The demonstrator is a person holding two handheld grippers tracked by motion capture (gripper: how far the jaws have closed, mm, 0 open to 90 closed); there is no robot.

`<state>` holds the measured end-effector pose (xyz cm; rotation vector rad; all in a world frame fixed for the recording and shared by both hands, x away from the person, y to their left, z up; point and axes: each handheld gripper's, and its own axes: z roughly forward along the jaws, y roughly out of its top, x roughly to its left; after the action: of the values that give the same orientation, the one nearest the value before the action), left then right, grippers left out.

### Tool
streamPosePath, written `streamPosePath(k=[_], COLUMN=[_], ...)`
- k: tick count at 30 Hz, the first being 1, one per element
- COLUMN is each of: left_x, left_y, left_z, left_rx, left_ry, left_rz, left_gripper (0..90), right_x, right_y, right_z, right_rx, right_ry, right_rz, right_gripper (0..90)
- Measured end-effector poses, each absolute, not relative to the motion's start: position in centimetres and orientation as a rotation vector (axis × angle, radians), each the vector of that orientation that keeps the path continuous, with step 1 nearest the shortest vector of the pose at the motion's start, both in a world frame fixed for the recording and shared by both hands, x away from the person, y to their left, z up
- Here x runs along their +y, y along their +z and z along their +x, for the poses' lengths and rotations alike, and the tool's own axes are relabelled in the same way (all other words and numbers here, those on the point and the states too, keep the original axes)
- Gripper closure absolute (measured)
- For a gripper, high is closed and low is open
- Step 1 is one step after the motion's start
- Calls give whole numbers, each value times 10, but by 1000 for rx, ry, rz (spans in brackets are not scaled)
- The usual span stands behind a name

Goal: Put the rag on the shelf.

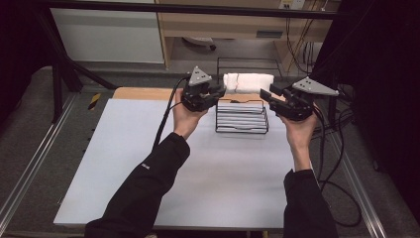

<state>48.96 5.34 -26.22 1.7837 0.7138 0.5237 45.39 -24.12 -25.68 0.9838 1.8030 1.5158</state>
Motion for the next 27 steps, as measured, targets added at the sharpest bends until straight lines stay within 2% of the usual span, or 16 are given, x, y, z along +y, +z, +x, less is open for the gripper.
streamPosePath(k=[3, 9, 15, 27], left_x=[63, 84, 114, 184], left_y=[-264, -273, -294, -346], left_z=[486, 476, 462, 432], left_rx=[720, 727, 753, 843], left_ry=[513, 497, 470, 437], left_rz=[1775, 1797, 1826, 1842], left_gripper=[697, 560, 377, 129], right_x=[-240, -236, -234, -231], right_y=[-255, -256, -266, -310], right_z=[453, 449, 441, 423], right_rx=[1800, 1830, 1868, 2007], right_ry=[1516, 1529, 1520, 1505], right_rz=[981, 995, 1009, 1011], right_gripper=[449, 252, 94, 12])
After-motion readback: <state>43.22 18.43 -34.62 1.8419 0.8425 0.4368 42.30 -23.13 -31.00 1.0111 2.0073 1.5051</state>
